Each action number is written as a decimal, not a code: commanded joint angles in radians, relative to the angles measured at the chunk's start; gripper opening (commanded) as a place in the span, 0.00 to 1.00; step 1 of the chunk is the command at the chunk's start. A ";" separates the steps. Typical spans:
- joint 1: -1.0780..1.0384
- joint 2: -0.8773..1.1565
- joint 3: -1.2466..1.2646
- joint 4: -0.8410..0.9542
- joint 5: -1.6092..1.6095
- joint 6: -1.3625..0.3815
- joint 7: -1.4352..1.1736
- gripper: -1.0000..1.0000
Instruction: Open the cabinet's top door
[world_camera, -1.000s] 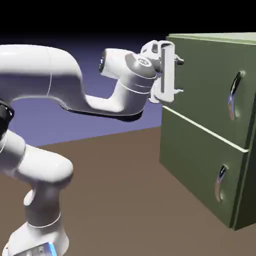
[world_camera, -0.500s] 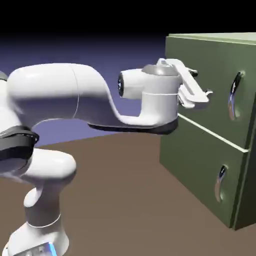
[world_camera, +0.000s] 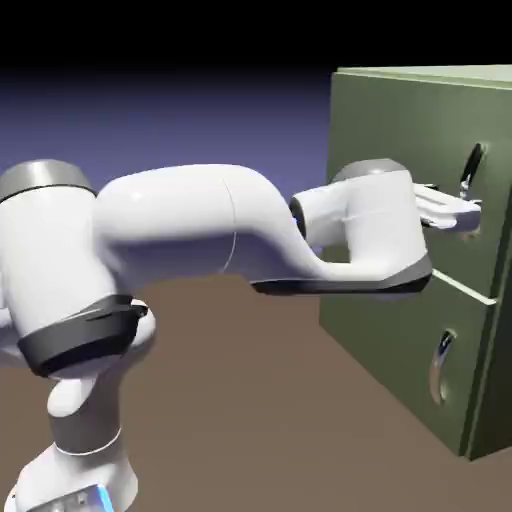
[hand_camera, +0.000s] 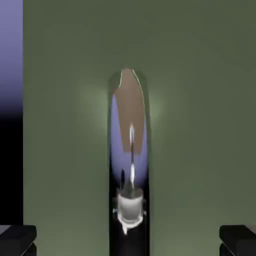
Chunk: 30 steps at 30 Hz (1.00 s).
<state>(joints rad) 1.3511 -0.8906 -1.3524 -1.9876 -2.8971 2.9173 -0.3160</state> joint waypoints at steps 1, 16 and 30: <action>0.009 0.002 -0.006 0.007 0.000 0.000 0.000 0.50; -0.462 0.206 0.335 -0.272 0.005 -0.123 0.296 0.00; -0.947 0.025 0.814 -0.660 0.449 -0.321 0.057 0.00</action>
<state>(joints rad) 0.4039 -0.8656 -0.5381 -2.6484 -2.4420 2.5959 -0.2593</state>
